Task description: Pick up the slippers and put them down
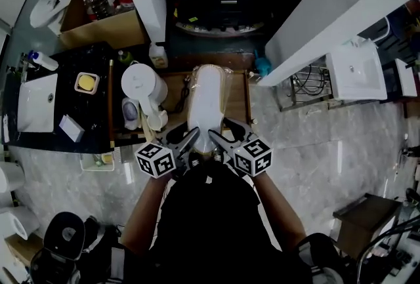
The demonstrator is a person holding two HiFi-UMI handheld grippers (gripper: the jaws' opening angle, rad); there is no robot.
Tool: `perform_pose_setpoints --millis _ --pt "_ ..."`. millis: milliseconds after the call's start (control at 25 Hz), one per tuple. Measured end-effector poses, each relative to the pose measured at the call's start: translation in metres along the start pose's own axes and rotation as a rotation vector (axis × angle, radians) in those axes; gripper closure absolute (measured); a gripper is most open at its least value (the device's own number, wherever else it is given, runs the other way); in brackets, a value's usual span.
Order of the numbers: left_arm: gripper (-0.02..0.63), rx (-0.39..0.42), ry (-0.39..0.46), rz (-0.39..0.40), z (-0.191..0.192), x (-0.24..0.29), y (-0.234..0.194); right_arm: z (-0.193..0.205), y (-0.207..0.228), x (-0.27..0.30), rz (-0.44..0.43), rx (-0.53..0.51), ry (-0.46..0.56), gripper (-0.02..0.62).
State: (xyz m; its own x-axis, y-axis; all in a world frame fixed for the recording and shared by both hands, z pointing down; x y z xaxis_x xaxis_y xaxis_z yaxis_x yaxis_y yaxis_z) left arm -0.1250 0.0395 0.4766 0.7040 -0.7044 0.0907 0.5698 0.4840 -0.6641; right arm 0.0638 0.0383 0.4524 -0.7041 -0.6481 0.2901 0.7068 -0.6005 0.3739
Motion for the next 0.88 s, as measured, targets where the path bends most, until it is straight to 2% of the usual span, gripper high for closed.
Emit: perform_pose_setpoints --millis 480,880 --pt "0.428 0.045 0.03 0.055 -0.013 -0.02 0.022 -0.006 -0.026 -0.018 0.01 -0.016 0.076 0.339" --pt "0.44 0.036 0.053 0.086 -0.021 -0.021 0.031 -0.02 -0.035 -0.026 0.022 -0.049 0.138 0.339"
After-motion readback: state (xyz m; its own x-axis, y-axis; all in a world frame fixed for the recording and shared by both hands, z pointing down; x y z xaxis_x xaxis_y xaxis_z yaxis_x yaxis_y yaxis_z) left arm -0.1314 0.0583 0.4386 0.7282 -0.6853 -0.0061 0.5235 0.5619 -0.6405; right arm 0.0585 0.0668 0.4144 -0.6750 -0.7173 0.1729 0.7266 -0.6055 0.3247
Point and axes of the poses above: the fingertips, and each gripper's own axes: x forward along the fingers, y to its right, z out of its underside, the point moved 8 cm from there along -x, backward along the fingers, and after that the axes turned 12 degrees about y, right-handed, at the moved point
